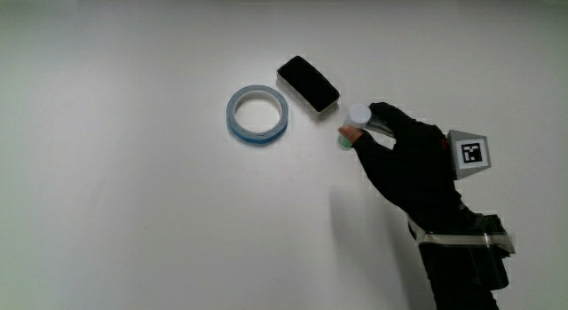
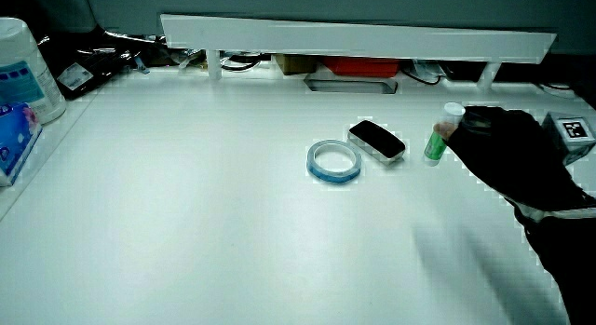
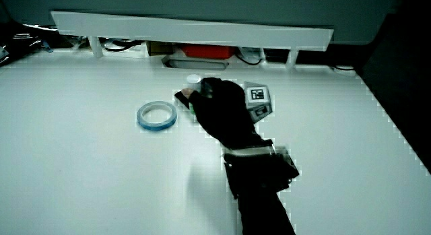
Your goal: Place glue stick
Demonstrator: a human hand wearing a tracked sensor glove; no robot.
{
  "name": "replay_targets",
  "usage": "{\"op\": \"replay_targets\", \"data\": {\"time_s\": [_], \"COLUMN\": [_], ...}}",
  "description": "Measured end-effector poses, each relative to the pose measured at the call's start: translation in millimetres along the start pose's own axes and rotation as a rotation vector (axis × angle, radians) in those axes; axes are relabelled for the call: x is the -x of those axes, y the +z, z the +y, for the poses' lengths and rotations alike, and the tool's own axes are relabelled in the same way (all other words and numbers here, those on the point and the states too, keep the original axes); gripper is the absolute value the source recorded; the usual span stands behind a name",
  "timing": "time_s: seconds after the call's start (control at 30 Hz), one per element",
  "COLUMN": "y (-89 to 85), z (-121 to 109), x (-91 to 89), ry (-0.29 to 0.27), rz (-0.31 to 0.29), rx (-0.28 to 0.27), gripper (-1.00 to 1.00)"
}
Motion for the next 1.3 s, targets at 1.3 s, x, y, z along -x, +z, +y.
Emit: {"op": "replay_targets", "data": {"time_s": [1.3], "y": [38.3], "z": [-20], "x": [-121.8], "ry": [-0.247], "rz": [0.007], "rx": [-0.148], "gripper": [0.00]}}
